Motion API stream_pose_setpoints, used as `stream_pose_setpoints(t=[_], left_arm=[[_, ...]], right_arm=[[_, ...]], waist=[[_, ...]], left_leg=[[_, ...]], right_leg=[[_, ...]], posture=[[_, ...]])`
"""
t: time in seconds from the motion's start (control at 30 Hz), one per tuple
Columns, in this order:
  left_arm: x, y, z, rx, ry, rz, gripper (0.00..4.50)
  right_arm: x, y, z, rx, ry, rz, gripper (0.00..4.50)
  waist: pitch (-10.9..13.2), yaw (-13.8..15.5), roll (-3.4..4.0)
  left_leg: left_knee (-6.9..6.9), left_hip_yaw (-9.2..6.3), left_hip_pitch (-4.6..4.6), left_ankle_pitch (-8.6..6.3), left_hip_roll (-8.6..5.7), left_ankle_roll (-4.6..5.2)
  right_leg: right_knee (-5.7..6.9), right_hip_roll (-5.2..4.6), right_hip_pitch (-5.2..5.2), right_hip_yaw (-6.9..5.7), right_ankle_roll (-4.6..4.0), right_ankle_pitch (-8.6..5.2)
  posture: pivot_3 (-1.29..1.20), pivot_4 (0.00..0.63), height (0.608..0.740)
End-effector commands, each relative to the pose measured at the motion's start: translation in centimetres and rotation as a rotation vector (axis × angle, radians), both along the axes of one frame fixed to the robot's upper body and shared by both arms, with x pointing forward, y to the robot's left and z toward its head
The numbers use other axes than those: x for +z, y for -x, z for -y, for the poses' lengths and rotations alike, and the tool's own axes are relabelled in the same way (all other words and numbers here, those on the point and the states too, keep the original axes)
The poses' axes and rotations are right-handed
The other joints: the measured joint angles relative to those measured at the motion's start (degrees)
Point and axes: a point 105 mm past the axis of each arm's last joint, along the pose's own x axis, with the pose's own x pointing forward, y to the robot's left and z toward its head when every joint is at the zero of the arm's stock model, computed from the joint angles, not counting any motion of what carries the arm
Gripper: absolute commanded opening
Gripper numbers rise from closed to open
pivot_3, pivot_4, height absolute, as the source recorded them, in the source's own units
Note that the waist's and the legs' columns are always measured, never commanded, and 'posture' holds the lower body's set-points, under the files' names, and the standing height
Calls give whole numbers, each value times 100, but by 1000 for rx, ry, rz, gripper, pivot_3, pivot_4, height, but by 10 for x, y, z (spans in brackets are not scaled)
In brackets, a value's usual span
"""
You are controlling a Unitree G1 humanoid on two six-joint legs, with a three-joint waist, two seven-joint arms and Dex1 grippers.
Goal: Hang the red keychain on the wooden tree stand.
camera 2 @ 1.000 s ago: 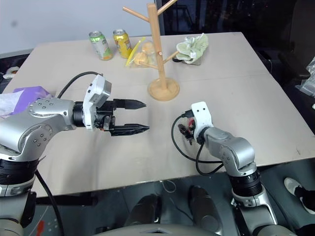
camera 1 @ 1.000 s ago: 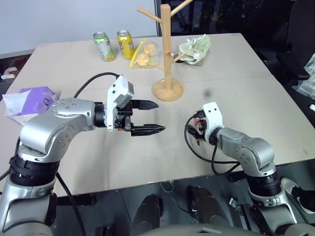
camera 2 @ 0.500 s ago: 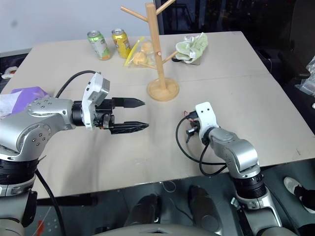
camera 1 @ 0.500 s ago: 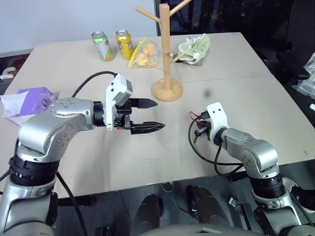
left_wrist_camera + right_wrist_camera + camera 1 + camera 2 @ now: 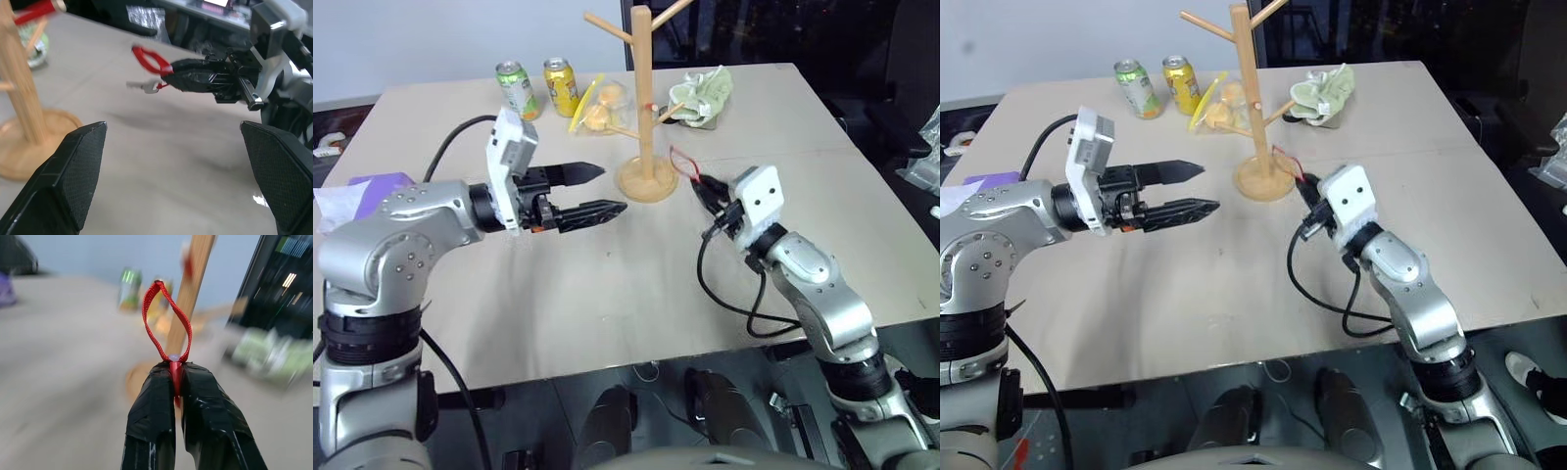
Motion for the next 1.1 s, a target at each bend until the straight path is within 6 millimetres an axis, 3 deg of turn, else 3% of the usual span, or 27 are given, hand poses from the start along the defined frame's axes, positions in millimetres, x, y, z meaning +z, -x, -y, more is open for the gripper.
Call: stream_pose_setpoints(t=[0.03,0.17,0.3,0.57,1.1], left_arm=[[33,-3,-9,52,101,85,4500],[43,-8,-16,81,178,89,4500],[40,-10,-14,79,172,93,4500],[37,-14,-13,87,165,101,4500],[38,-15,-9,83,147,113,4500]], right_arm=[[36,-4,-9,-25,-40,178,44],[59,-22,-17,-51,-108,221,44],[63,-35,-24,-59,-99,228,44],[52,-43,-33,-30,-70,163,44],[39,-49,-30,-50,-90,23,44]], waist=[[0,6,0],[0,6,0],[0,18,0],[0,42,1],[0,22,1]], left_leg=[[0,-1,1,0,0,-1],[-6,-7,1,0,1,-2],[-8,-8,-2,0,-7,-2],[-8,-13,-7,0,-21,-2],[-7,-14,-5,0,-20,-2]], right_leg=[[2,0,0,-1,-5,3],[1,0,-1,-4,-9,5],[-2,-9,-2,-5,-32,19],[-3,-21,-2,-7,-33,19],[0,-21,-2,-9,-33,20]], posture=[[0,150,740],[0,150,740],[0,150,740],[0,150,740],[0,150,740]])
